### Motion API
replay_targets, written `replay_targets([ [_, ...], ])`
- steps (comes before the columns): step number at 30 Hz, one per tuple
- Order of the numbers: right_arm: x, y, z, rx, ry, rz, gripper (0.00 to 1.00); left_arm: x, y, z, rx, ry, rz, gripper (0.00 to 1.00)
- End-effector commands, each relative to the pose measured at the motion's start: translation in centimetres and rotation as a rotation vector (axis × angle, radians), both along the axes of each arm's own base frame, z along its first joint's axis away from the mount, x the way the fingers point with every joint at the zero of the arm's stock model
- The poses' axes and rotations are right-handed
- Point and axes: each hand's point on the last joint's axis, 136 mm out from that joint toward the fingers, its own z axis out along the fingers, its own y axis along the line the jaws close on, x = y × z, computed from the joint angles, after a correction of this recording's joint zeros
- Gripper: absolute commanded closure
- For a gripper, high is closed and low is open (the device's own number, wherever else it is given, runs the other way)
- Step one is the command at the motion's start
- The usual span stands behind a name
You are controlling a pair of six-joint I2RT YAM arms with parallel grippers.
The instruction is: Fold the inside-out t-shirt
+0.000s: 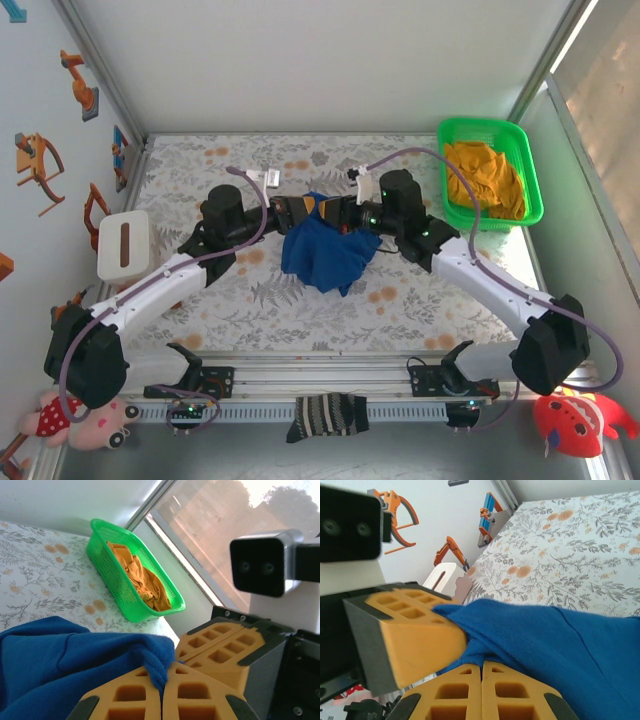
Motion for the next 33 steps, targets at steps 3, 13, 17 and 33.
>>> replay_targets([
  [3, -1.2, -1.4, 6.4, 0.054, -0.116, 0.006, 1.0, 1.9, 1.7, -0.6, 0.015, 0.005, 0.107, 0.79],
  [13, -1.5, -1.5, 9.2, 0.094, -0.107, -0.001, 1.0, 3.1, 4.6, -1.4, 0.107, 0.008, 0.269, 0.19],
  [17, -0.6, -1.3, 8.0, 0.07, -0.078, -0.027, 1.0, 0.0, 3.6, -1.0, 0.145, -0.057, 0.259, 0.19],
  [33, 0.8, -0.4, 4.2, 0.04, 0.007, -0.054, 1.0, -0.6, -2.7, -2.5, 0.195, -0.117, 0.337, 0.16],
])
